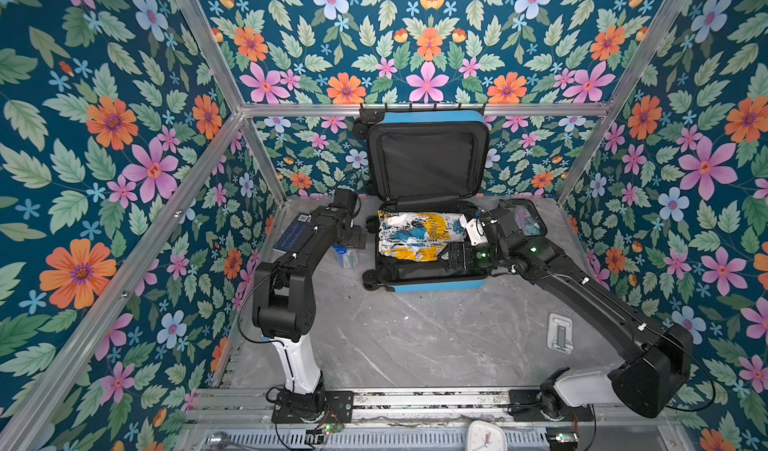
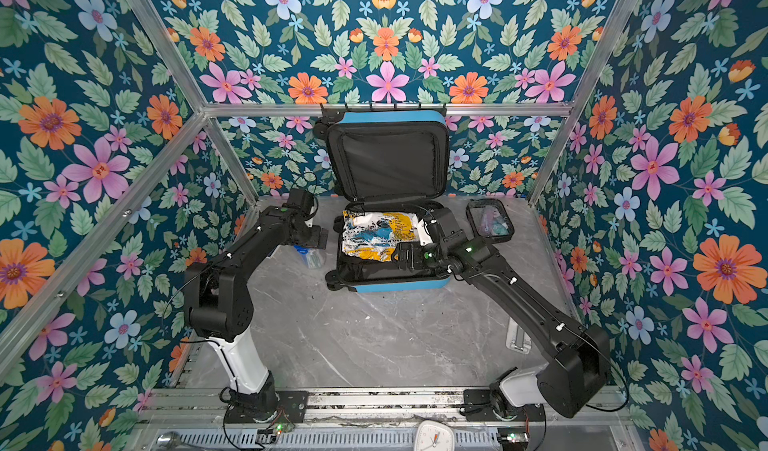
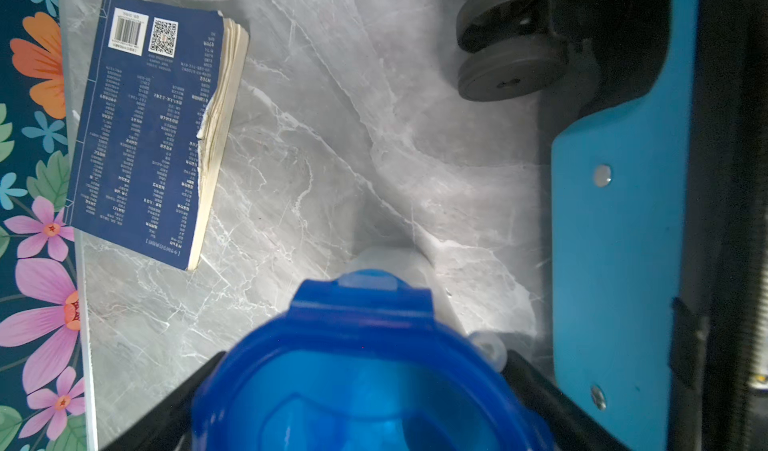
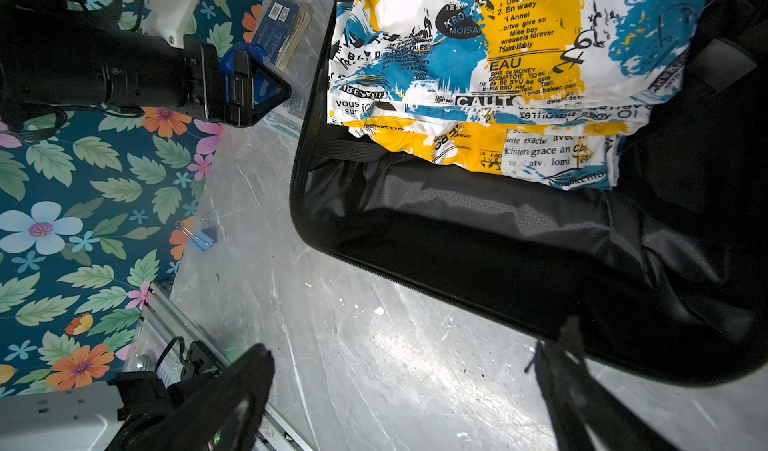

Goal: Pack the luggage
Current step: 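Grasp the blue-lidded clear container with the left gripper while the right gripper waits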

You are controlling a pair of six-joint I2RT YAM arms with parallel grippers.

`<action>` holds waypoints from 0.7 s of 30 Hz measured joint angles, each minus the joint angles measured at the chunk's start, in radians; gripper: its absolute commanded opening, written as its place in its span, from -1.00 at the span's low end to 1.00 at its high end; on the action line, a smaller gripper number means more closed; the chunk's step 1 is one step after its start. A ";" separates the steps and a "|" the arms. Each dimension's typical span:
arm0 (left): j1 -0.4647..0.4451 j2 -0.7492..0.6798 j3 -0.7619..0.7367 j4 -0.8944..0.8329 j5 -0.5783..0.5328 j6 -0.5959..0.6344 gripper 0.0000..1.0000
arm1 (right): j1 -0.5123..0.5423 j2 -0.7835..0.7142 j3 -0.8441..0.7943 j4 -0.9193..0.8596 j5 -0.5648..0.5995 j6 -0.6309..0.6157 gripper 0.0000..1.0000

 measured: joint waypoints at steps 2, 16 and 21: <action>0.000 0.006 0.000 0.000 0.000 0.000 1.00 | 0.000 -0.003 0.000 0.000 0.002 0.003 0.98; 0.001 0.045 0.027 0.002 0.028 -0.002 0.61 | 0.000 -0.004 -0.005 0.000 0.020 0.003 0.98; 0.001 0.043 0.030 -0.001 0.037 -0.005 0.57 | 0.000 -0.004 -0.005 0.000 0.022 0.011 0.98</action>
